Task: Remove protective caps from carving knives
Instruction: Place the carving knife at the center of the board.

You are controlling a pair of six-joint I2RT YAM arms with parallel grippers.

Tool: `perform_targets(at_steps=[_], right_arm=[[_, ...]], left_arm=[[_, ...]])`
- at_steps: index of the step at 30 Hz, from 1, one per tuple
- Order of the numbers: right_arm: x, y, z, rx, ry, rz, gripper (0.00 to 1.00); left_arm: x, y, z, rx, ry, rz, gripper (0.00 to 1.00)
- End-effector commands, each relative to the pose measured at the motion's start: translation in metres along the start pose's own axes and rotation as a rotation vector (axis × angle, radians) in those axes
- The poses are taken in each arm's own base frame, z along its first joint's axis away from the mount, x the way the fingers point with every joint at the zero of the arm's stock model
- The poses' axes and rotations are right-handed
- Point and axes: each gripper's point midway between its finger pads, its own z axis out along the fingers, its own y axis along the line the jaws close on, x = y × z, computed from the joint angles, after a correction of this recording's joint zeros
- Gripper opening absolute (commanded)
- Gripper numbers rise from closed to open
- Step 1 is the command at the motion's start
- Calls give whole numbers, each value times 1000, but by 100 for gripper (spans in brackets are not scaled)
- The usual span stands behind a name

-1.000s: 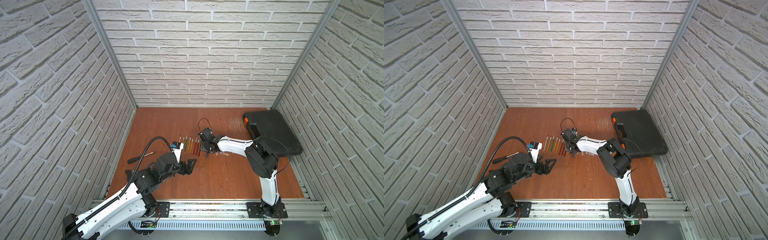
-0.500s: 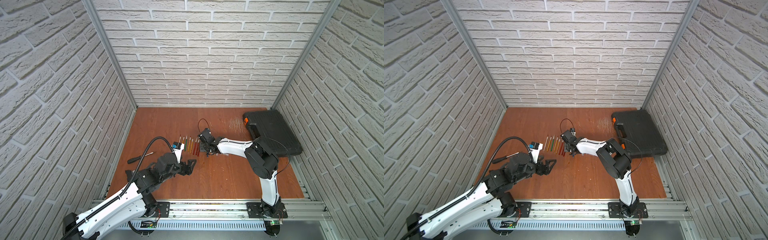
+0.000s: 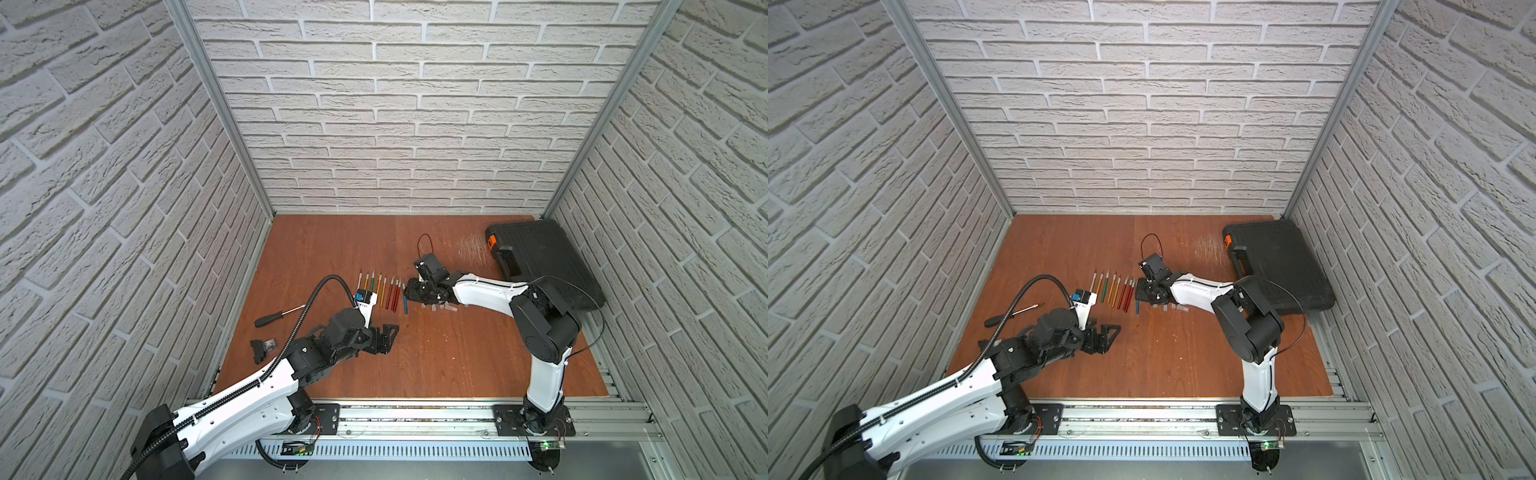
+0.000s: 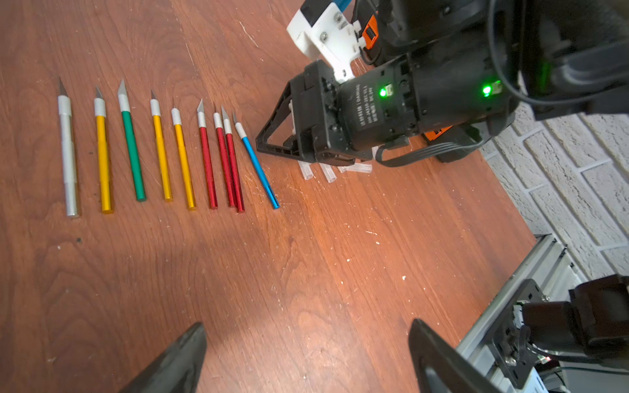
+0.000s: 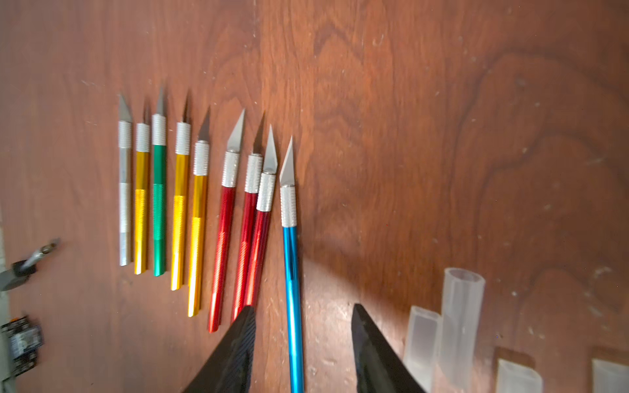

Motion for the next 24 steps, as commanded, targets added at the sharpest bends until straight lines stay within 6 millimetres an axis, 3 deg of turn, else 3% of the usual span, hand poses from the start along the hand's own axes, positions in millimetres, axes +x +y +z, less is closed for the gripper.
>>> perform_targets(at_steps=[1,3,5,7,9,15,16,17,22,24], right_arm=[[-5,20,-23,-97,-26,-58,47],[-4,15,-32,-84,-40,-109,50],[-3,9,-44,-66,-60,-171,67],[-3,3,-55,-49,-78,-220,74],[-3,-2,-66,-34,-98,-270,87],[-13,-26,-106,85,-207,-380,90],[-17,-31,-113,112,-238,-394,99],[-20,-37,-121,139,-278,-400,100],[-42,-68,-175,244,-566,-391,100],[-48,-82,-188,288,-601,-391,99]], left_arm=[[-14,-2,0,1,-58,-5,98],[-17,7,0,-38,-69,-10,98],[-22,18,1,-69,-87,-30,98],[-28,27,1,-77,-108,-56,98],[-36,39,1,-95,-139,-77,98],[-62,79,-7,-264,-270,-13,98],[-66,88,-10,-307,-290,-8,98],[-69,98,-13,-350,-310,-9,98],[-76,141,-26,-487,-389,-36,98],[-77,154,-30,-525,-405,-30,98]])
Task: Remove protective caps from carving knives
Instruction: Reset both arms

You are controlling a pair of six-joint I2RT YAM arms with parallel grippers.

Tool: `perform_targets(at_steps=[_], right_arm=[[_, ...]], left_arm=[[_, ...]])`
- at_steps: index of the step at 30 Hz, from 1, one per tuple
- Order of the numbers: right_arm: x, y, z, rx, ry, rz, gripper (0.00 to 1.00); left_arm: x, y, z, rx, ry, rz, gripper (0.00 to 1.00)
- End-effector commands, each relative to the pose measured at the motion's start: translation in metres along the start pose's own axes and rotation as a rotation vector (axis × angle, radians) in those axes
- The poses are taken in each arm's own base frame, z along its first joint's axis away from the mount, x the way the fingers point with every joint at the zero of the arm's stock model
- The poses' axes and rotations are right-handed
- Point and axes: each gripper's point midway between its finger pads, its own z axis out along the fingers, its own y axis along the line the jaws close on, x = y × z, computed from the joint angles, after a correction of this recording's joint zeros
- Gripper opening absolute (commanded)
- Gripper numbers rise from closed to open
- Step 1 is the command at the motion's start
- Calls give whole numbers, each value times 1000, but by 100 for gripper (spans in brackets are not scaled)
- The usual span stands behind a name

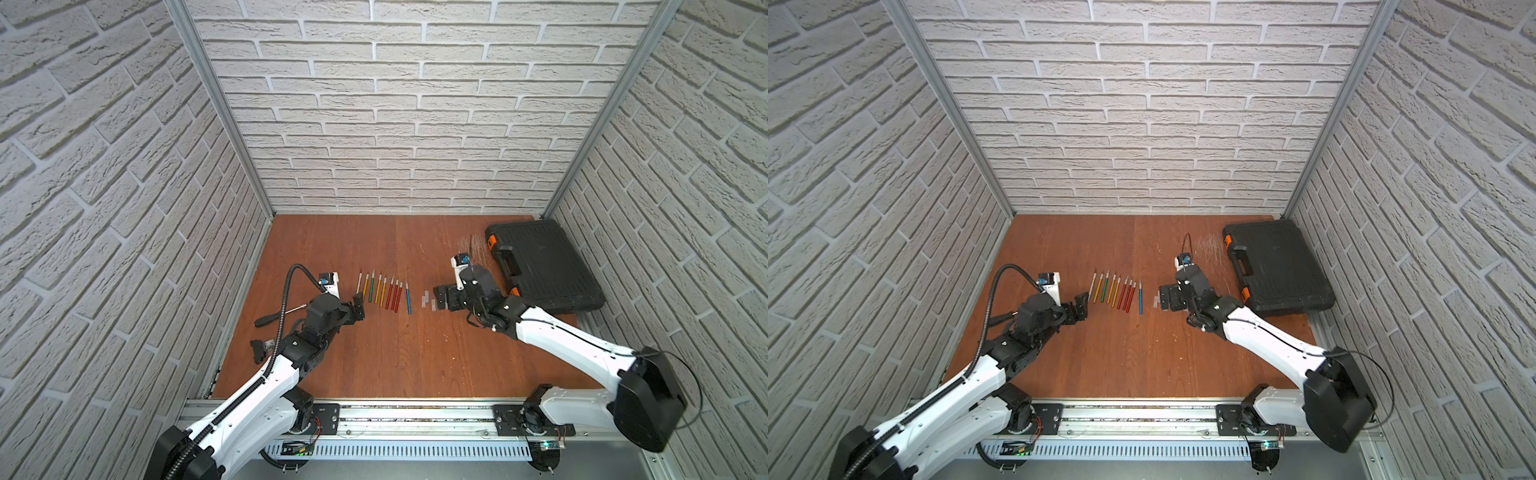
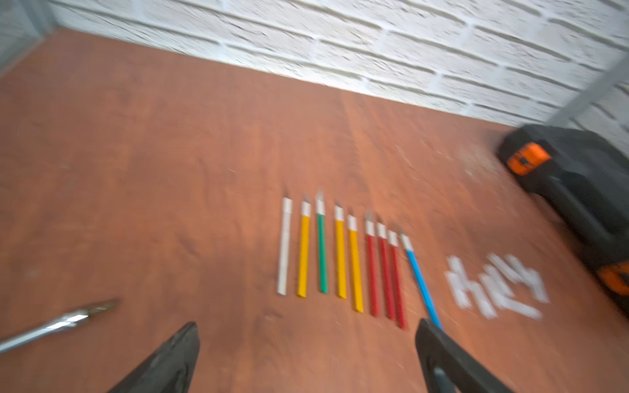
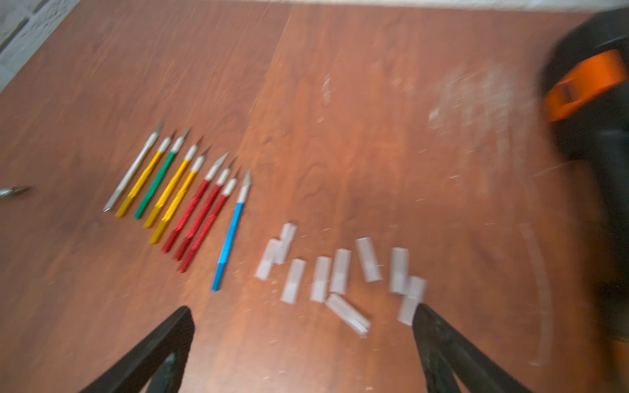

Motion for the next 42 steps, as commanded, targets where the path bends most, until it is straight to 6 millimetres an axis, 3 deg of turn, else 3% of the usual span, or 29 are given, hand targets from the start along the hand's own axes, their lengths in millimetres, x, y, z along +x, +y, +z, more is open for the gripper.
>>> perform_targets(at_steps=[1,4,7,11,17,21,25,30,33,36,39,42], right_arm=[[-28,-42,-13,178,-125,-23,99],[-23,-72,-16,322,-80,-52,99],[-21,-94,-18,365,-147,-3,98],[-17,-121,-19,409,-205,37,99],[-12,-149,-12,460,-237,-2,99],[-12,-159,-2,433,-297,7,99],[2,-170,16,416,-297,15,99],[-6,-180,20,411,-364,40,99],[-1,-189,37,396,-340,76,99],[3,-184,50,356,-317,57,99],[7,-181,52,332,-329,49,99],[8,-174,57,286,-382,18,99]], left_arm=[[-20,22,2,-80,-110,33,98],[-24,38,5,-139,-123,84,98],[-27,53,10,-191,-136,106,98],[-35,57,18,-178,-147,93,98],[-47,66,22,-261,-134,208,98],[-47,72,29,-282,-122,229,98],[-54,79,35,-313,-135,261,98],[-51,98,47,-357,-131,274,98],[-46,103,56,-339,-142,269,98],[-45,104,66,-305,-173,260,98],[-30,111,80,-279,-126,232,98],[-29,106,85,-248,-103,241,98]])
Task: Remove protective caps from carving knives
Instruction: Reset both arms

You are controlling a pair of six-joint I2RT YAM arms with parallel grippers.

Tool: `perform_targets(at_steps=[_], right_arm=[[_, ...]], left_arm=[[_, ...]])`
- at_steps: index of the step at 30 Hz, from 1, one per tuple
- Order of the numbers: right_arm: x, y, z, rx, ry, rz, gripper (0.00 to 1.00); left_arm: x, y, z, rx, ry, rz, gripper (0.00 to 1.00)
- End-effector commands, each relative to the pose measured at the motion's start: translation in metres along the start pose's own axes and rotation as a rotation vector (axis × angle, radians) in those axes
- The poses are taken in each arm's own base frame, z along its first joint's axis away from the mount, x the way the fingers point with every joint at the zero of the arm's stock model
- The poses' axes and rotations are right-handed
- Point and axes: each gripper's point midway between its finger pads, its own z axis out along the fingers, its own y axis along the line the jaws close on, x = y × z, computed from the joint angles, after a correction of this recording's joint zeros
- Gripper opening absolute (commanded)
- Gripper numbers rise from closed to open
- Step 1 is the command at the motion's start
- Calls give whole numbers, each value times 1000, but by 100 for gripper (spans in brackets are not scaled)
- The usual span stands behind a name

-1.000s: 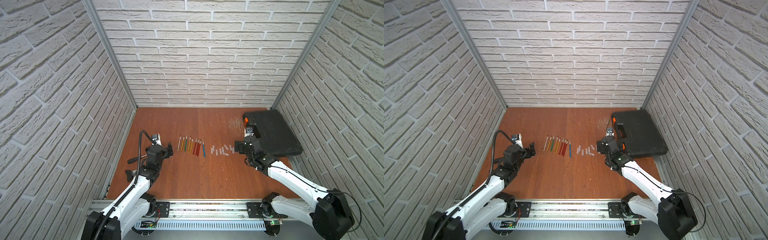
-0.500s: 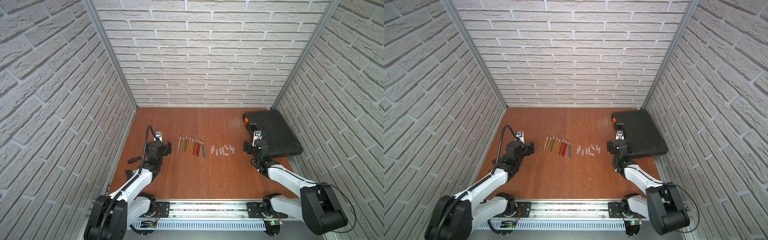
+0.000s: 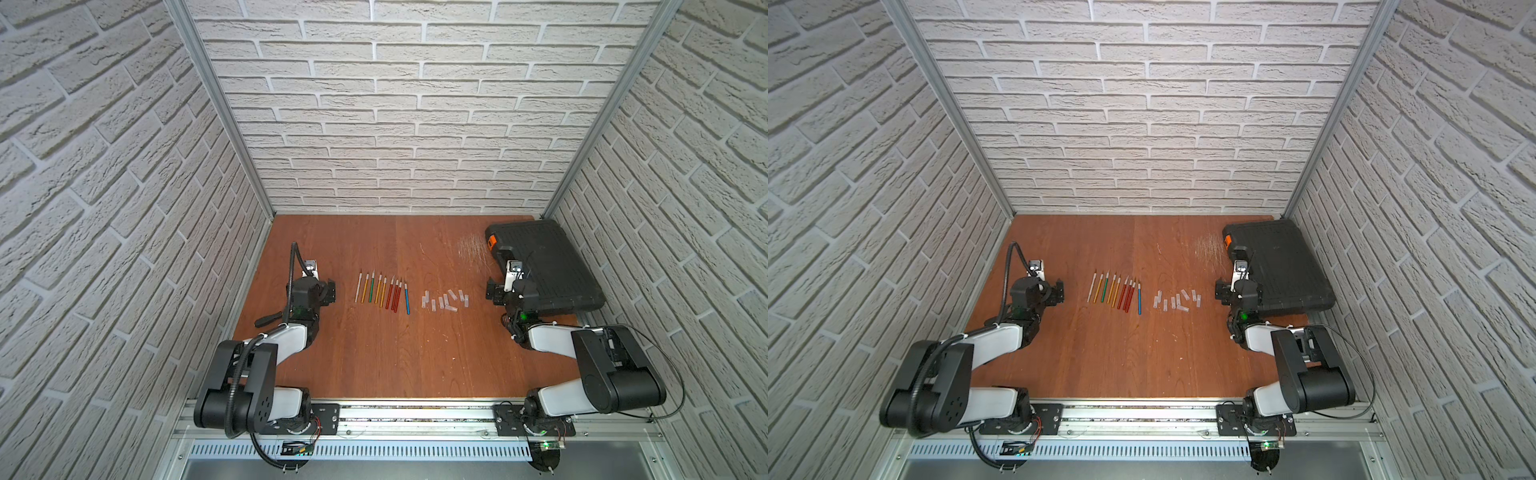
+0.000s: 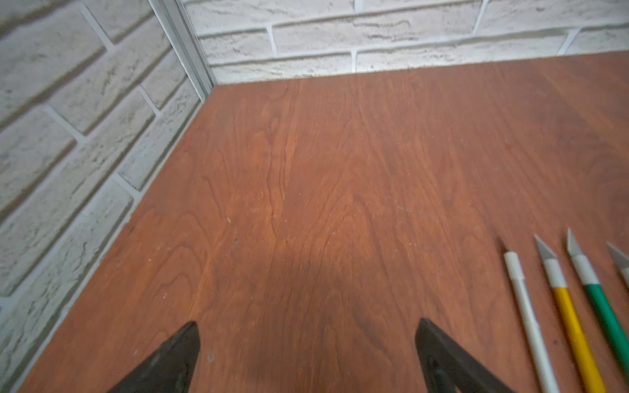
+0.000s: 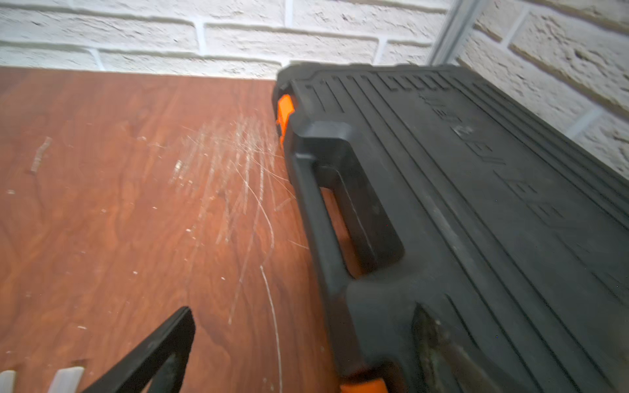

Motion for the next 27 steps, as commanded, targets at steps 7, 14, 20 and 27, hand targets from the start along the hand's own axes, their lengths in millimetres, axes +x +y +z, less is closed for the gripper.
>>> perform_targets(at_steps=[7,14,20,27], right_arm=[[-12,7,-1,-44,-44,11,99],[-12,7,-2,-46,-46,9,99],[-11,11,-7,-74,-67,8,99],[-11,18,-9,-124,-92,-12,99]], left_arm=[[-27,-12,-8,95,-146,-5,98],[-29,2,-13,30,-204,47,98],[-17,16,7,62,-225,-26,98],[-9,25,32,105,-123,-97,98]])
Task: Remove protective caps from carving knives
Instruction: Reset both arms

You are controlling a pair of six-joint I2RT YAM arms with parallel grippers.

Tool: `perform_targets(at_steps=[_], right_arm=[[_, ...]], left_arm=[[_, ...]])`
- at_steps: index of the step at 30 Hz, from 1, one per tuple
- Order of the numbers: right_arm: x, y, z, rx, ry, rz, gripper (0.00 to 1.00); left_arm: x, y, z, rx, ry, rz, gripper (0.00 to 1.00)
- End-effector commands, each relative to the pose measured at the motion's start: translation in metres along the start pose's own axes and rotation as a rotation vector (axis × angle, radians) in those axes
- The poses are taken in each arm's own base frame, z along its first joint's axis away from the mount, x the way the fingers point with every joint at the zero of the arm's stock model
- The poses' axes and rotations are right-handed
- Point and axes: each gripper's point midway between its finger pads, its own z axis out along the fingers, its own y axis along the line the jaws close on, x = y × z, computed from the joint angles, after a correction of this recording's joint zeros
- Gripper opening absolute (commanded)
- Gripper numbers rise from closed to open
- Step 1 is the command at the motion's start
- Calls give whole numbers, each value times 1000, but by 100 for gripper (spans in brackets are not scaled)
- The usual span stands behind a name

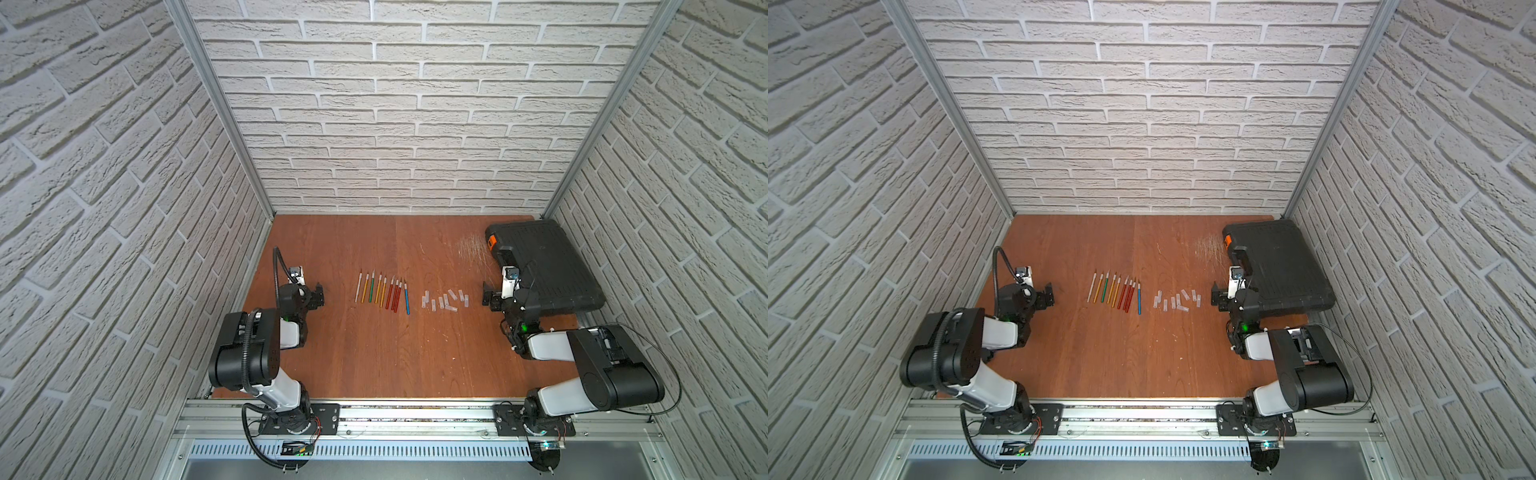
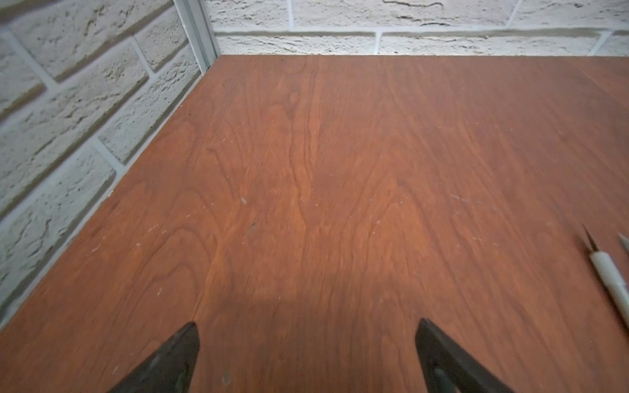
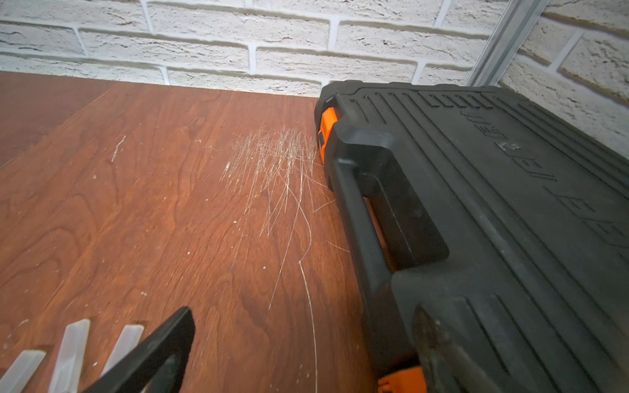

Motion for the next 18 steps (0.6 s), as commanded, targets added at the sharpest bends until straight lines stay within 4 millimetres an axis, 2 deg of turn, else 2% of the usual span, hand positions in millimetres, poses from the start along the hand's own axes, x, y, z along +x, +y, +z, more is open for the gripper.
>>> perform_targets(at_steps=[1,3,18], right_arm=[[-14,9,10,-51,0,-14,99],[-15,13,17,-62,46,-23,99],[-15,13,16,-65,29,-24,99]], left_arm=[[-30,-9,3,56,-92,-21,98],[-31,-8,2,56,-90,-18,98],[-31,-10,2,55,-91,-15,98]])
